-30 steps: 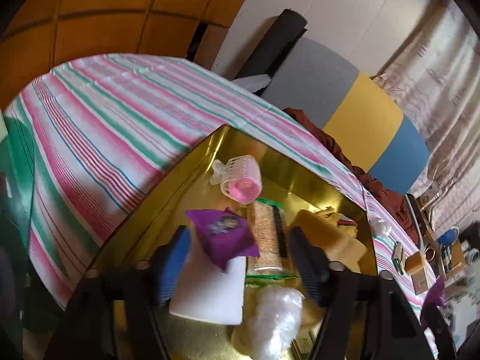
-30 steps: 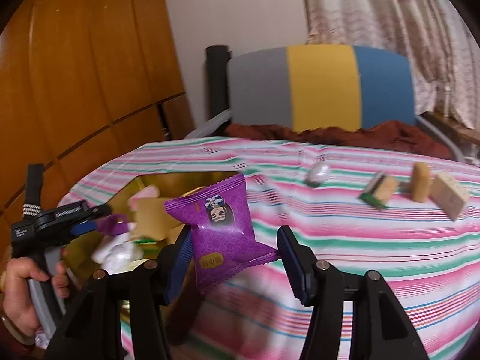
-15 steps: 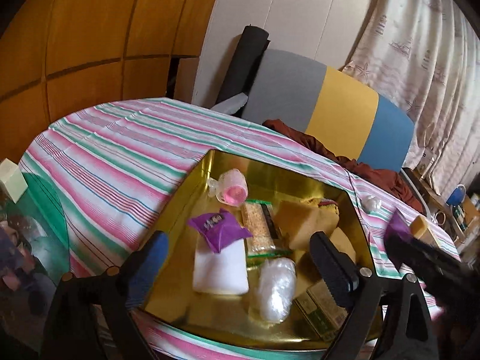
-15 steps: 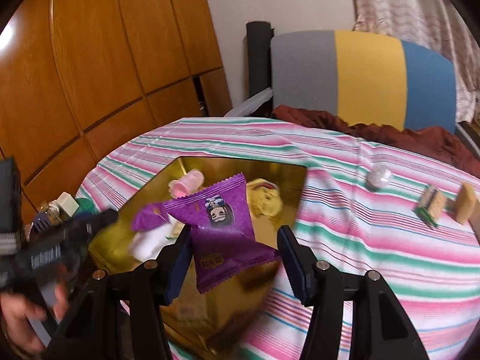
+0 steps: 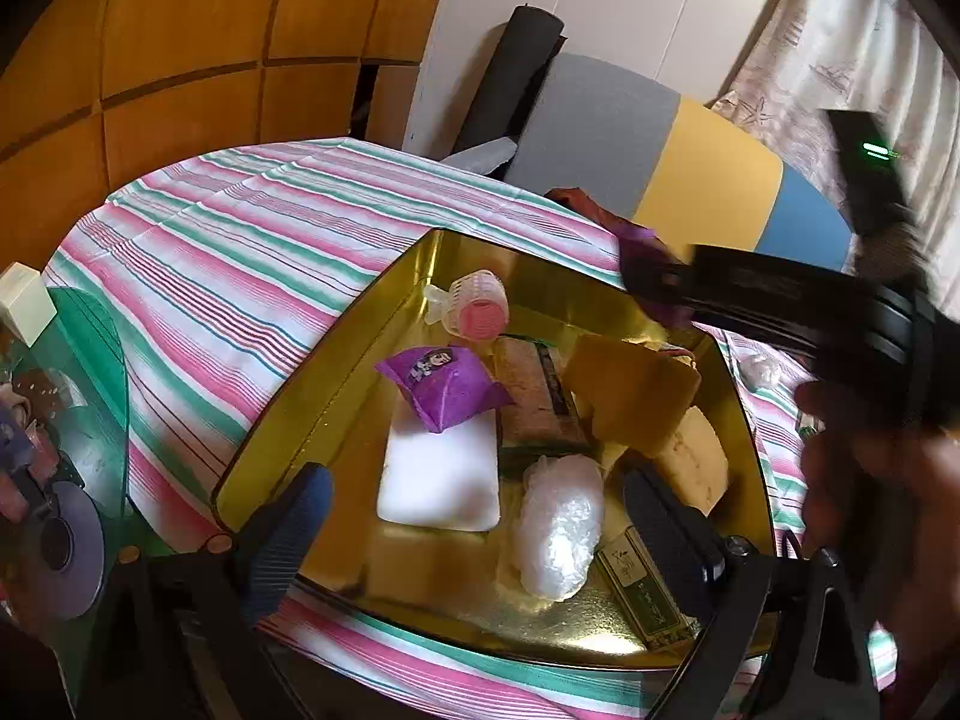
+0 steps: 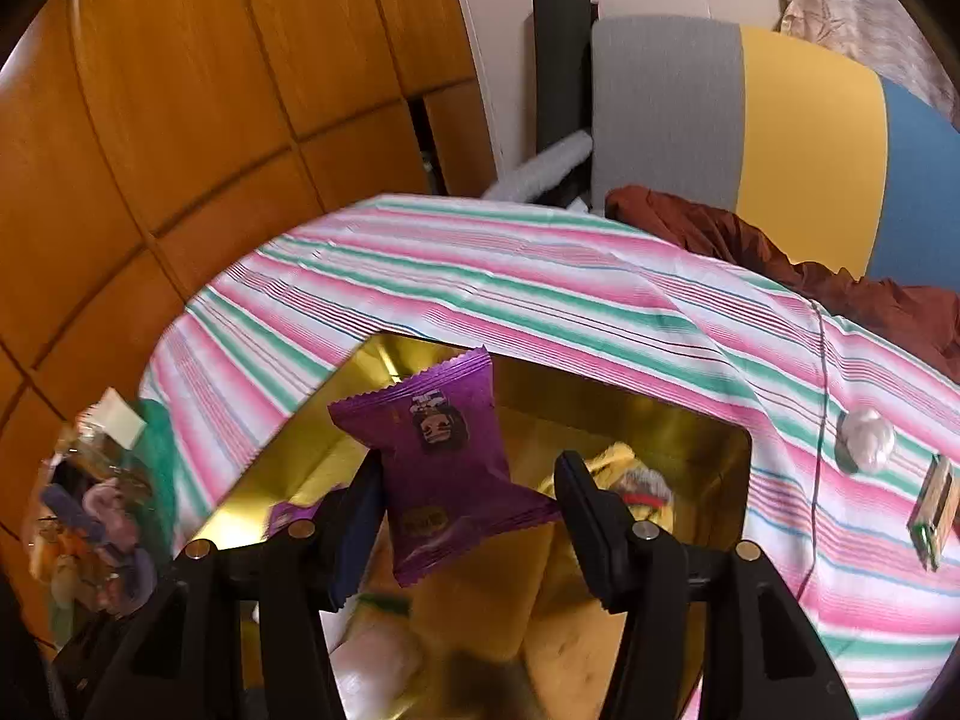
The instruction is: Organize objects
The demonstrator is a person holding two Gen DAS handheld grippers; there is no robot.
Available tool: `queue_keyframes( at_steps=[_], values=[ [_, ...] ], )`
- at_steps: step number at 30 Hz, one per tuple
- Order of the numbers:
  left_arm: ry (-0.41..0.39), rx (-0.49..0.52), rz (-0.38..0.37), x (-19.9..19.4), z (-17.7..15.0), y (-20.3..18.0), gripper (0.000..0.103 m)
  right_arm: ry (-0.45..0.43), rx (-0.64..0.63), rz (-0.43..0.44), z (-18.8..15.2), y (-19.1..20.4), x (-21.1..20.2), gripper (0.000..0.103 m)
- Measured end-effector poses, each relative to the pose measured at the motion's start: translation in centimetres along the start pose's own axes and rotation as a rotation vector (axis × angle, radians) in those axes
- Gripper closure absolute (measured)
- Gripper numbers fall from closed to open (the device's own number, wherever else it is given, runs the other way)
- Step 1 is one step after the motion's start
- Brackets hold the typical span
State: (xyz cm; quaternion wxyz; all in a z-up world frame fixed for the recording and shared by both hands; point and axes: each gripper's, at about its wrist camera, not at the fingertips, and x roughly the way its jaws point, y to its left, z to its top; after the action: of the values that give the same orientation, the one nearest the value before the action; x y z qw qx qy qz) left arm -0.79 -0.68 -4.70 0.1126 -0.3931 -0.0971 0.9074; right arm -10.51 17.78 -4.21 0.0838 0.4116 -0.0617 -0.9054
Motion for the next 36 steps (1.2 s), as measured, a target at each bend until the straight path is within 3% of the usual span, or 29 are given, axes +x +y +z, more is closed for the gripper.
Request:
queue_keyframes(
  at_steps=[7,16,26,36],
  values=[
    [0.01,0.006,-0.015,0.2,0.0,-0.2,0.004,0.096,0.113,0.013,1.3,-2.0,4.2,0.044],
    [0.009,0.011,-0.041,0.1,0.1,-0.6,0.003,0.109,0.093,-0.004,1.3,-2.2,4.7,0.043],
    [-0.031,0.066,-0.043,-0.5,-0.2,-1.6,0.001,-0.033,0.072,-0.036,0.5,-2.8,-1.7,0.043],
    [-0.064,0.138,-0.084,-1.2,-1.0,-3.3,0.0,-0.082,0.136,-0.082,-3.2,-5.8,-5.8,0.043]
  ],
)
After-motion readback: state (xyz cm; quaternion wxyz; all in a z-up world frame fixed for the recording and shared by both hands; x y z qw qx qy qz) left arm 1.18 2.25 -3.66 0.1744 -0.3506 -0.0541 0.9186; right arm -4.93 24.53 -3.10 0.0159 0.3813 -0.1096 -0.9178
